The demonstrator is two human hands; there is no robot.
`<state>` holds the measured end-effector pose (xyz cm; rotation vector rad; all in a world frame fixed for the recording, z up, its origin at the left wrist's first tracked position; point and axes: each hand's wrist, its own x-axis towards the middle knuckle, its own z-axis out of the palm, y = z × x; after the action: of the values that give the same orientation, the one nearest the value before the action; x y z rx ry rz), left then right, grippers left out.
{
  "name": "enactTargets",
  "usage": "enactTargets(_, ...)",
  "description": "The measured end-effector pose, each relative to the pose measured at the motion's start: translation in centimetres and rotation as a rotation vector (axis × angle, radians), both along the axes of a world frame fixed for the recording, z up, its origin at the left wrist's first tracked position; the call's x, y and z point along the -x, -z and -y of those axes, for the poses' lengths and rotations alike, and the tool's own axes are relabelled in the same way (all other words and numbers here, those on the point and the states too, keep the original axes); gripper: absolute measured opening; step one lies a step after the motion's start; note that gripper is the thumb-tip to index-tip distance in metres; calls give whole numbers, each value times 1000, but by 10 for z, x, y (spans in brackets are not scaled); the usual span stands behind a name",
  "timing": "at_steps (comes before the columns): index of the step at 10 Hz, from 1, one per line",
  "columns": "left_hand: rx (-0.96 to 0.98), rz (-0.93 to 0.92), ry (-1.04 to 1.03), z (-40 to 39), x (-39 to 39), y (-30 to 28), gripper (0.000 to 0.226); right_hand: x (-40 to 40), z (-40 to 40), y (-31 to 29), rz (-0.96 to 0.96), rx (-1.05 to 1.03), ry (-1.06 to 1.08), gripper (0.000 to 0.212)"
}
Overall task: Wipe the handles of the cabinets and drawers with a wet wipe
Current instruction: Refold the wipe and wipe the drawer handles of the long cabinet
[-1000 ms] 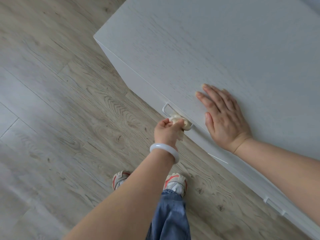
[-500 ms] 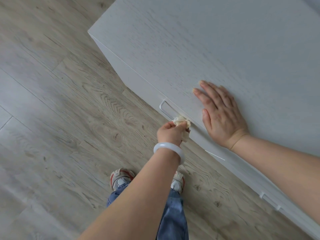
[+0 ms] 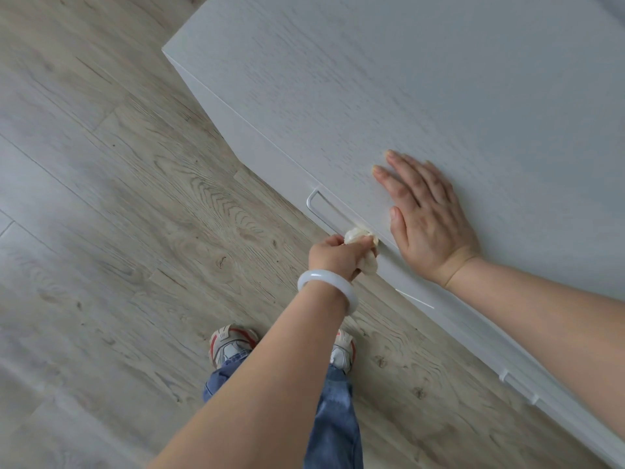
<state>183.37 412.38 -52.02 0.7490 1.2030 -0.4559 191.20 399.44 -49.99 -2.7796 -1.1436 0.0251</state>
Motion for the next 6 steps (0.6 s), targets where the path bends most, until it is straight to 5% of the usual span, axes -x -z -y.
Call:
enactTargets(2,80,78,-192,9,4,-1,13,0,0,0,4,2,-2,54)
enactTargets(3,91,126,-131,1,5,2,14,1,0,0,5,-3,-2,54)
enactTargets(6,-50,125,395,-51,-12,6,20,0,0,0,6,-18,-6,53)
